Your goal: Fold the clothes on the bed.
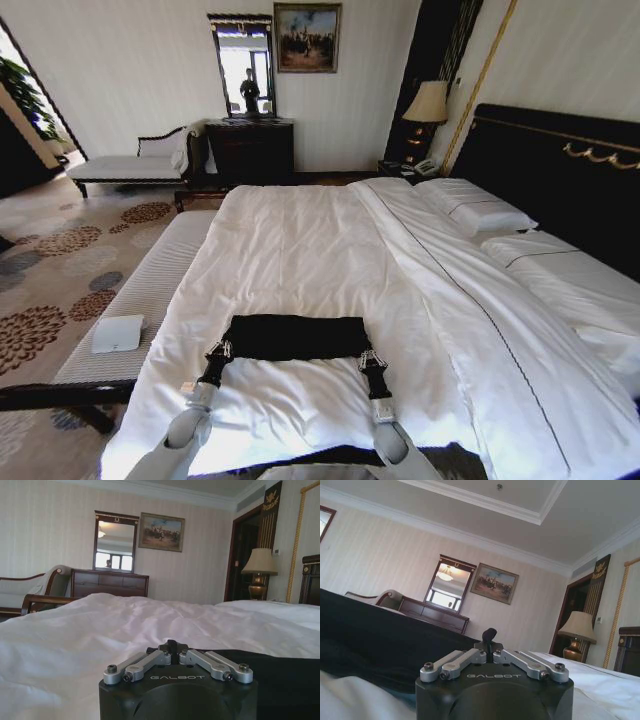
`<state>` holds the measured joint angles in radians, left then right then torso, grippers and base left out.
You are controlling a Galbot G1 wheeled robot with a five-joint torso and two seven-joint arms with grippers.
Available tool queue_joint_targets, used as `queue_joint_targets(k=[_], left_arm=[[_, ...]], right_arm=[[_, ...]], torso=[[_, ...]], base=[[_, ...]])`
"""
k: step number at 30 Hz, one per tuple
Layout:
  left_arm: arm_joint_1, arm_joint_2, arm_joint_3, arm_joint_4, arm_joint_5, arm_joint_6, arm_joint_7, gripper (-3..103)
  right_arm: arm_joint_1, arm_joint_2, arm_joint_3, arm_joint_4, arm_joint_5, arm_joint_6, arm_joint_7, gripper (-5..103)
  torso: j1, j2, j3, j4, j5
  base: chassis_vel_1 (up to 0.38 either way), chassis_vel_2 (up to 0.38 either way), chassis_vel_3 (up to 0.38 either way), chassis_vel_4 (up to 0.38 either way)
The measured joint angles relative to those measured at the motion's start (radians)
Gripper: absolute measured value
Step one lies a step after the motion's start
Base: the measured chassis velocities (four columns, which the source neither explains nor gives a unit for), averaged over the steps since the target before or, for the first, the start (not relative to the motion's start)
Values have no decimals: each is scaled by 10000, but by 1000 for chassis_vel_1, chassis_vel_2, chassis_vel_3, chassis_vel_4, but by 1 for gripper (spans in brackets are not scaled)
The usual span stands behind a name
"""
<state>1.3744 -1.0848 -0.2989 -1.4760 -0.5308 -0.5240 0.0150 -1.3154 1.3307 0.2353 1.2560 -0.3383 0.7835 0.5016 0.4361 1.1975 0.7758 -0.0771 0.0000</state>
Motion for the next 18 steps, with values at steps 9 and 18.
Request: queue_joint_targets(k=[9, 18], left_arm=[[1021, 381, -686, -715, 54, 89, 44, 32], [2013, 318, -2336, -1579, -69, 318, 331, 64]], right_arm=[[-516, -258, 183, 684, 22, -39, -47, 27], [-1820, -946, 789, 2379, 604, -106, -51, 60]], torso=[[0, 0, -1, 0, 0], [-1, 0, -1, 2, 1]], base=[[0, 0, 0, 0], [0, 0, 0, 0]])
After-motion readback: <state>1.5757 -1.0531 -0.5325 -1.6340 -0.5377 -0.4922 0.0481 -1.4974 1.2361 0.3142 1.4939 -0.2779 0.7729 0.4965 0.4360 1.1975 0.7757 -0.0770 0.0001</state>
